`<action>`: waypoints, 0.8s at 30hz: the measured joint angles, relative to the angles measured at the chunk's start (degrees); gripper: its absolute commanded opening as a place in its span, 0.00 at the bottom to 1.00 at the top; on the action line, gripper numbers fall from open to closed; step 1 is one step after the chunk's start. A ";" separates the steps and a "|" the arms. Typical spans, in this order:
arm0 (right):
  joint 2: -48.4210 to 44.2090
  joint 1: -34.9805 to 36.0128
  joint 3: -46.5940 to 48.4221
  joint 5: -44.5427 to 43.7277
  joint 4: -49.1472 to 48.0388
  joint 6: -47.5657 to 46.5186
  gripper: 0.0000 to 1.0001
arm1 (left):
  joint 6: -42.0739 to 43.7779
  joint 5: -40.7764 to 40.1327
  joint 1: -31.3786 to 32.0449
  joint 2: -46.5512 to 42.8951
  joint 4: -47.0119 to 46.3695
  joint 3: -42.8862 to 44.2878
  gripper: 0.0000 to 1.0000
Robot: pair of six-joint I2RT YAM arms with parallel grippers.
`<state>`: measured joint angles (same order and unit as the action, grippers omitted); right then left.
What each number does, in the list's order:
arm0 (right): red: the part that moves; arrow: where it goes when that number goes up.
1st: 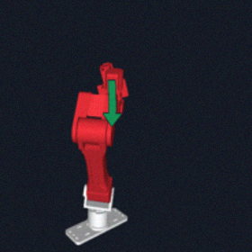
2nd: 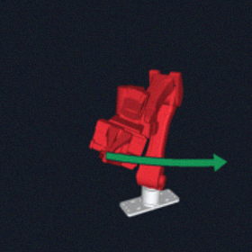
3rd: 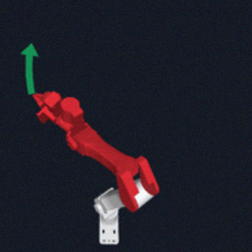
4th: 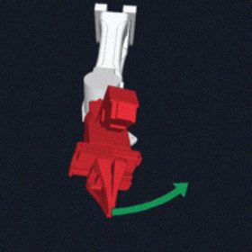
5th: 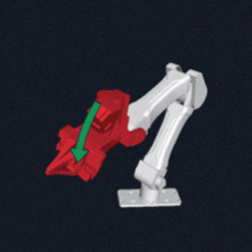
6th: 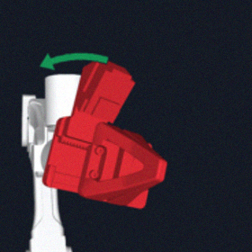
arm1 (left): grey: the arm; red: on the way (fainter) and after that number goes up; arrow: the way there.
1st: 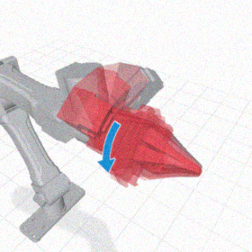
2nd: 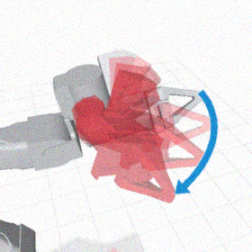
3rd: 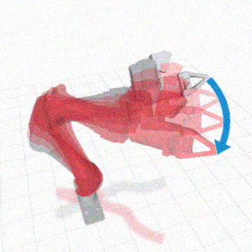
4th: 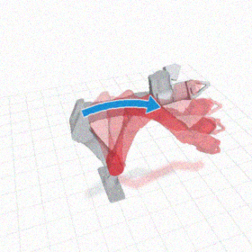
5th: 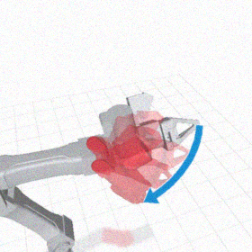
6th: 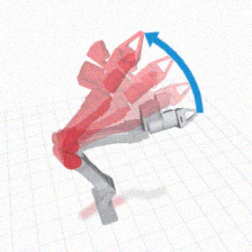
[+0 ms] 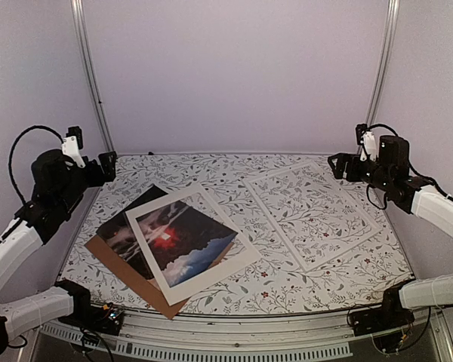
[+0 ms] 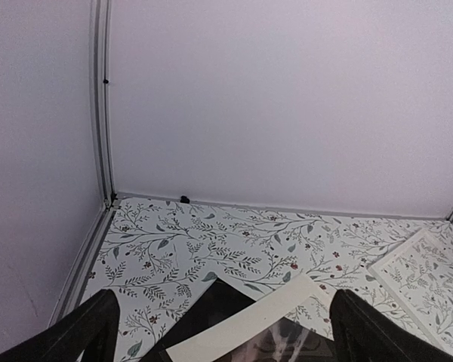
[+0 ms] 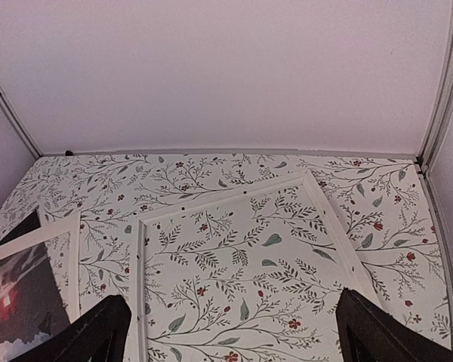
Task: Put the photo into the frame
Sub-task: Adjust the frame body at the center of the board.
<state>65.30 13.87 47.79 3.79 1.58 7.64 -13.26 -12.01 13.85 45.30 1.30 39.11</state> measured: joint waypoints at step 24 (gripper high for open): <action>1.49 0.61 2.45 -3.65 6.03 0.83 0.99 | -4.48 0.02 -0.09 5.16 5.75 3.21 1.00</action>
<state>66.78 14.48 50.24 0.14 7.62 8.47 -17.74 -11.99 13.76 50.46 7.05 42.33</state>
